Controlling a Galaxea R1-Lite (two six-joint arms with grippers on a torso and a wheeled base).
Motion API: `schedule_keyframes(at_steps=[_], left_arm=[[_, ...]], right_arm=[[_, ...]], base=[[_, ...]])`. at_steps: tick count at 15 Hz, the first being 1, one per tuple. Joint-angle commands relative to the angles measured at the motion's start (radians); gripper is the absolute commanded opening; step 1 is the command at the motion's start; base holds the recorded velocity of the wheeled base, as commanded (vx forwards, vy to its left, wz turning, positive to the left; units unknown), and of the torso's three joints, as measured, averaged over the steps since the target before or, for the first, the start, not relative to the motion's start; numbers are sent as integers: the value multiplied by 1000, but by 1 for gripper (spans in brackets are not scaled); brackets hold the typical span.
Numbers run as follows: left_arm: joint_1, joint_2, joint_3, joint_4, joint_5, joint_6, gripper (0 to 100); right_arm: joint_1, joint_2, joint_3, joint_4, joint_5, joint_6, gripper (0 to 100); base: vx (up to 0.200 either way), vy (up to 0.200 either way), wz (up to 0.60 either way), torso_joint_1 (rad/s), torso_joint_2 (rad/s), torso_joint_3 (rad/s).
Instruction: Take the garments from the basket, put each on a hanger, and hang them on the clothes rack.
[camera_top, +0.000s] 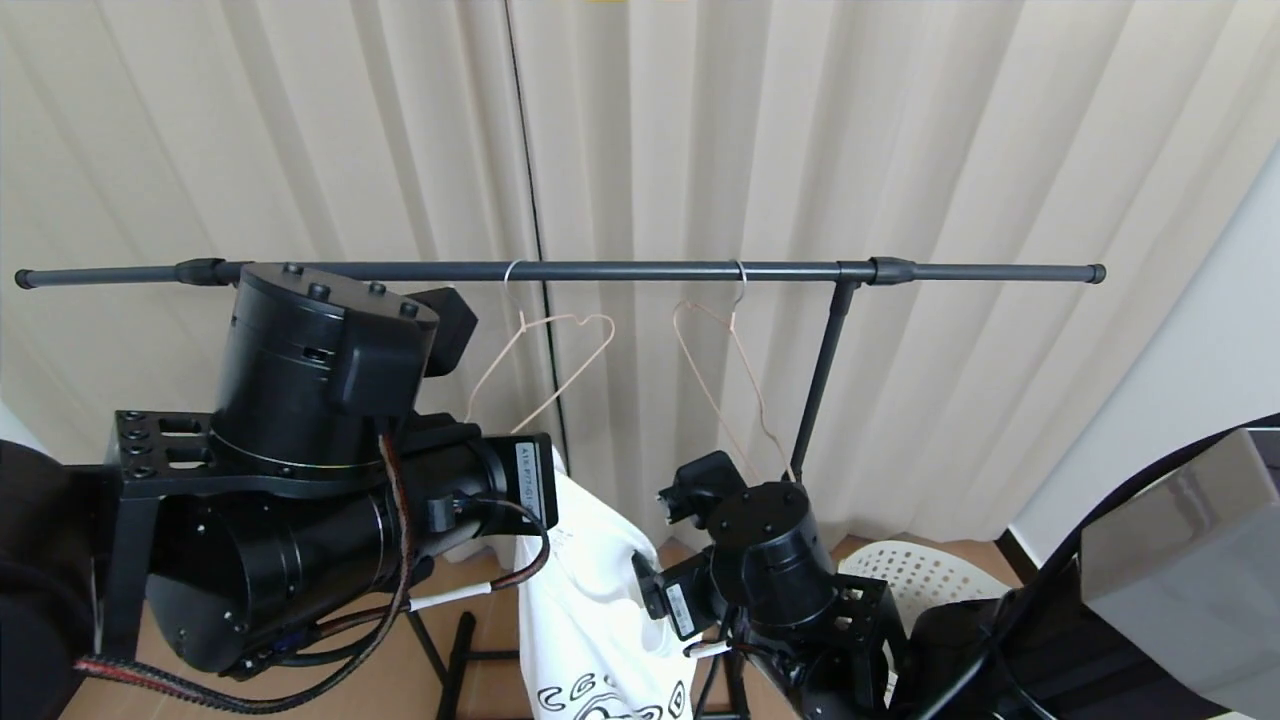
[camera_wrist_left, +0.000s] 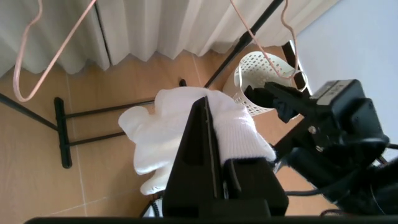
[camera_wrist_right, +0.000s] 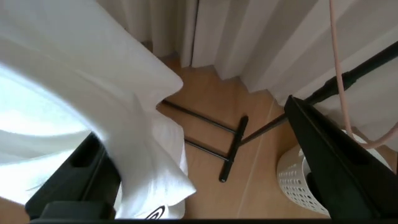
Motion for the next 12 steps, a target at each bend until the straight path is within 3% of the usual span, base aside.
schedule_keyframes(at_steps=[1, 2, 3, 8, 12], left_arm=[[0, -23, 11, -1, -1, 1, 0], [1, -28, 12, -1, -1, 3, 0], [3, -31, 14, 1, -1, 3, 0], [53, -69, 65, 37, -4, 44, 0], [98, -71, 86, 83, -52, 64, 0]], right_arm=[[-20, 39, -5, -2, 0, -6, 100], [-26, 42, -3, -2, 0, -7, 100], [-34, 44, -7, -2, -2, -9, 0], [-77, -70, -7, 0, -3, -12, 0], [-112, -305, 10, 72, -22, -110, 0]], base=[[0, 0, 0, 0, 0, 0], [0, 0, 0, 0, 0, 0], [0, 0, 0, 0, 0, 0], [0, 0, 0, 0, 0, 0], [0, 0, 0, 0, 0, 0]])
